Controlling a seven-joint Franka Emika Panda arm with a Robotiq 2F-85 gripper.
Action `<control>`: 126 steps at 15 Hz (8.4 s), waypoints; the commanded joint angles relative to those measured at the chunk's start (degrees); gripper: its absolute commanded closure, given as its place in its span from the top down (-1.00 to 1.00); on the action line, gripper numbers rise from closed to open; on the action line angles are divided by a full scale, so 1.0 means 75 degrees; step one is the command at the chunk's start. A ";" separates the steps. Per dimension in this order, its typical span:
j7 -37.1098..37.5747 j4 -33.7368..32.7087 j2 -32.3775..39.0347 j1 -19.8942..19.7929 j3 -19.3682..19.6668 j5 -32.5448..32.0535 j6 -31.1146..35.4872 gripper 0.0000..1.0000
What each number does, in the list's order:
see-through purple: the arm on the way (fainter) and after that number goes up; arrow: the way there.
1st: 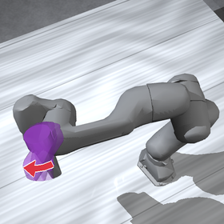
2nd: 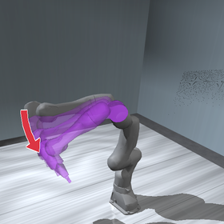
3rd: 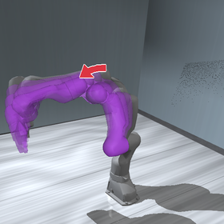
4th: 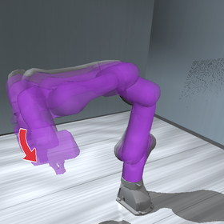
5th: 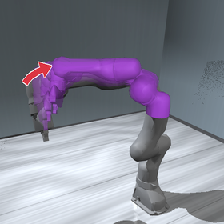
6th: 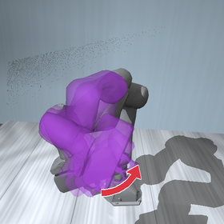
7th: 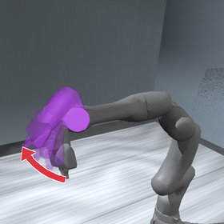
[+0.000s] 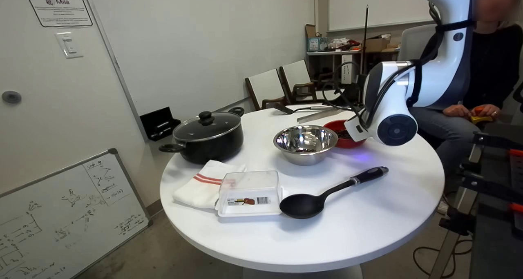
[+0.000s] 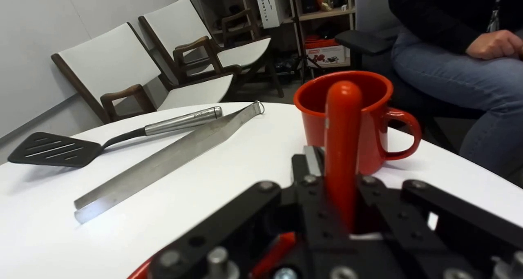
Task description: Use the spoon in the red cup to transfer beans from the red bowl to the silver bowl then put it back in the red cup
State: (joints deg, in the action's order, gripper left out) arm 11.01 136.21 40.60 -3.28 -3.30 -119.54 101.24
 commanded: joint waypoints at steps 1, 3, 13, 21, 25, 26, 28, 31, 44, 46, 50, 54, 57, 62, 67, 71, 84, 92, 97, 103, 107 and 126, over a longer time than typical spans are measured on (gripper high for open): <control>0.0440 -0.0131 0.0259 0.0015 -0.0007 -0.0270 -0.0053 -0.96; 0.0693 -0.0145 0.0301 0.0002 -0.0023 -0.0338 -0.0068 -0.96; 0.1663 -0.0308 0.0530 -0.0052 -0.0054 -0.0541 -0.0123 -0.97; 0.2005 -0.0017 0.0261 -0.0031 -0.0075 -0.0530 -0.0262 -0.97; 0.2117 0.0304 -0.0042 0.0023 -0.0108 -0.0454 -0.0539 -0.97; 0.2165 0.0380 -0.0114 0.0033 -0.0123 -0.0440 -0.0641 -0.97; 0.2190 0.0468 -0.0221 0.0024 -0.0160 -0.0429 -0.0734 -0.97; 0.2200 0.0573 -0.0393 -0.0004 -0.0203 -0.0447 -0.0712 -0.97; 0.2444 0.0859 -0.1018 -0.0072 -0.0194 -0.0422 -0.0640 -0.97; 0.2507 0.0943 -0.1133 -0.0077 -0.0191 -0.0412 -0.0651 -0.97; 0.2683 0.1213 -0.1463 -0.0066 -0.0204 -0.0386 -0.0705 -0.97; 0.2899 0.1573 -0.1897 -0.0035 -0.0222 -0.0370 -0.0752 -0.97; 0.3021 0.1803 -0.2215 -0.0021 -0.0219 -0.0342 -0.0746 -0.97; 0.3212 0.2052 -0.2579 0.0004 -0.0212 -0.0360 -0.0700 -0.97; 0.3323 0.2147 -0.2747 0.0008 -0.0204 -0.0348 -0.0643 -0.97; 0.3328 0.2148 -0.2794 0.0009 -0.0205 -0.0363 -0.0603 -0.97; 0.3386 0.2258 -0.3018 0.0072 -0.0242 -0.0336 -0.0643 -0.97; 0.3199 0.2284 -0.3064 0.0098 -0.0240 -0.0273 -0.0575 -0.97; 0.2719 0.2030 -0.2899 0.0095 -0.0248 -0.0190 -0.0192 -0.97; 0.1585 0.1586 -0.2612 0.0101 -0.0233 0.0121 0.0403 -0.97; 0.0842 0.1297 -0.2336 0.0168 -0.0237 0.0526 0.0450 -0.97; -0.2085 0.0193 -0.0938 0.0302 -0.0133 0.1544 0.0246 -0.97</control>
State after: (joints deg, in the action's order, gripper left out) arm -1.38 139.62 31.76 -1.99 -4.75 -109.47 103.95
